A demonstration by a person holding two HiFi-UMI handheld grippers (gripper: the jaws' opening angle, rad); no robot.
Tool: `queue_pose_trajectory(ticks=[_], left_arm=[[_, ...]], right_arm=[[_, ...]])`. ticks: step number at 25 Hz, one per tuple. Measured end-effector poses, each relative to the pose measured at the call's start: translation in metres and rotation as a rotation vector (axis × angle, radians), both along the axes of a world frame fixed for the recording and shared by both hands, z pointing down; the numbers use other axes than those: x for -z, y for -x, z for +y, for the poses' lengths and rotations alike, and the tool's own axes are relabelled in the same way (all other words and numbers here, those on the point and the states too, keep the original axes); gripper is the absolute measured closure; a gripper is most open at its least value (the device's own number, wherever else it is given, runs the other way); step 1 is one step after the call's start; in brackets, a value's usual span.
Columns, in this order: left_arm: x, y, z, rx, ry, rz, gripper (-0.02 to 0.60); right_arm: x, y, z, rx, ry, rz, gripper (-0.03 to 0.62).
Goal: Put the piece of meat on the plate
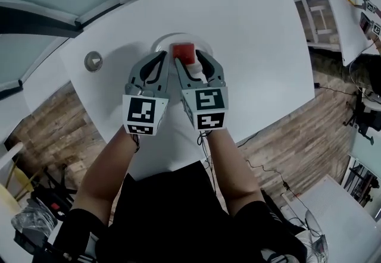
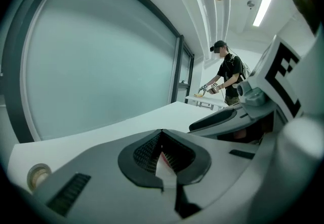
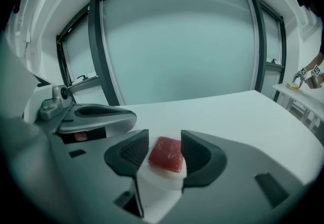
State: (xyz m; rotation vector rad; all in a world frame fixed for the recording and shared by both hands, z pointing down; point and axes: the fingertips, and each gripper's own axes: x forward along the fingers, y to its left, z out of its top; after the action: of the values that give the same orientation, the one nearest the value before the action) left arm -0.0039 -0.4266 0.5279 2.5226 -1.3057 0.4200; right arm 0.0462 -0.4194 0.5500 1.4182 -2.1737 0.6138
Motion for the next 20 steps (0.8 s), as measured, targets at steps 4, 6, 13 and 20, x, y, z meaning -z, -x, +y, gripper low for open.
queue_pose_trajectory(ticks=[4, 6, 13, 20], left_arm=[[0.026, 0.008, 0.010, 0.006, -0.047, 0.012, 0.578], [0.042, 0.010, 0.017, 0.007, -0.071, 0.018, 0.578], [0.099, 0.009, 0.049, -0.009, -0.136, 0.047, 0.578], [0.134, 0.011, 0.080, -0.036, -0.190, 0.057, 0.578]], right_arm=[[0.029, -0.004, 0.009, -0.026, -0.086, 0.005, 0.454], [0.047, -0.005, 0.011, -0.049, -0.141, 0.003, 0.498], [0.105, -0.003, 0.035, -0.076, -0.271, -0.017, 0.589], [0.154, 0.003, 0.068, -0.081, -0.380, -0.033, 0.591]])
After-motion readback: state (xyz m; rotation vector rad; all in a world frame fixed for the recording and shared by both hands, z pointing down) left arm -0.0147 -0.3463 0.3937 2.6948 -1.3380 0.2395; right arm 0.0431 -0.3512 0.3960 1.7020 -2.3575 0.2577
